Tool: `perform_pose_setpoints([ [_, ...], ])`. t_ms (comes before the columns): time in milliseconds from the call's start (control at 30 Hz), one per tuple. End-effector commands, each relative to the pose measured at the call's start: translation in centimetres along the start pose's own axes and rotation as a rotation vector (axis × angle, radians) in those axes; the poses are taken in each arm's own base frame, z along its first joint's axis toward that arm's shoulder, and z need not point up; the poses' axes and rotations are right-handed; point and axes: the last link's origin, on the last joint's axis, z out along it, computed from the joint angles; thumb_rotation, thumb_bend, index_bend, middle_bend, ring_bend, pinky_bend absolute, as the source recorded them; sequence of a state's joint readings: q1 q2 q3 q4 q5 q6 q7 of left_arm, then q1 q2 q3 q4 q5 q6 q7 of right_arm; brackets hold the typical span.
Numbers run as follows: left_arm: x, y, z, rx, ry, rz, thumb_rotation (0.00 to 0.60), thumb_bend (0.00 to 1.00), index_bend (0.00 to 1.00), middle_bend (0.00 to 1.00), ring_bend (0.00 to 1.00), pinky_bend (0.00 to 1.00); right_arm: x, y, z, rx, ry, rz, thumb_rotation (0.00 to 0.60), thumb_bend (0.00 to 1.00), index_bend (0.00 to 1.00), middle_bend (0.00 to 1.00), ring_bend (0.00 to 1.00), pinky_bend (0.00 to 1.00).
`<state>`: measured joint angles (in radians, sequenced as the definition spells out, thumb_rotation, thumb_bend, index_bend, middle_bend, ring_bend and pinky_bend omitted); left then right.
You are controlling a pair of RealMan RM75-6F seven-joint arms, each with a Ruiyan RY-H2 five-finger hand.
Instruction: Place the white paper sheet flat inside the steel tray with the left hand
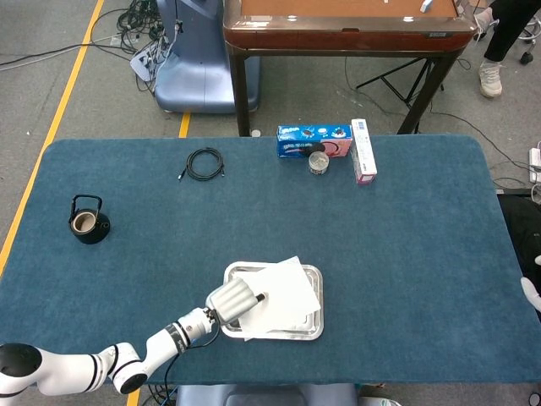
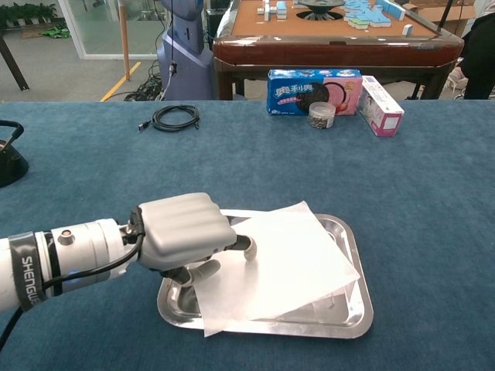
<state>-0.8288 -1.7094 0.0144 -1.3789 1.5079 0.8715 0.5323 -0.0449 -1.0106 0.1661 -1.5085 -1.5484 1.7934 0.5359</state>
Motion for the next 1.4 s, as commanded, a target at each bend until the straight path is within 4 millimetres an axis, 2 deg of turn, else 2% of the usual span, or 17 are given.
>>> perform_pose_setpoints([
  [33,0.0,-0.3,0.1,0.009,0.002,0.004,0.600,0.58,0.27,1.00,1.00,1.00,0.0,0.0,0.0,0.000,0.000,0.000,0.600,0.26,0.48,0.50,0.36,0.32],
  [300,0.0,-0.9,0.2,0.041,0.007,0.002,0.600,0.58,0.27,1.00,1.00,1.00,0.0,0.1,0.1,-0.002,-0.001,0.001,0.600,0.26,0.48,0.50,0.36,0.32],
  [767,1.2,-0.9,-2.0,0.054,0.023,-0.038,0.600,0.58,0.28,1.00,1.00,1.00,-0.1,0.1,0.1,-0.006,-0.004,0.002,0.600,0.26,0.48,0.50,0.36,0.32],
  [1167,1.2,0.3,-3.9,0.022,0.024,-0.009,0.600,0.58,0.28,1.00,1.00,1.00,-0.1,0.1,0.1,-0.007,-0.006,0.003,0.600,0.26,0.48,0.50,0.36,0.32],
  [1400,1.3,0.6,-4.4,0.032,0.014,-0.030,0.600,0.58,0.28,1.00,1.00,1.00,-0.1,0.1,0.0,-0.001,-0.010,0.006,0.600,0.26,0.48,0.50,0.36,0.32],
])
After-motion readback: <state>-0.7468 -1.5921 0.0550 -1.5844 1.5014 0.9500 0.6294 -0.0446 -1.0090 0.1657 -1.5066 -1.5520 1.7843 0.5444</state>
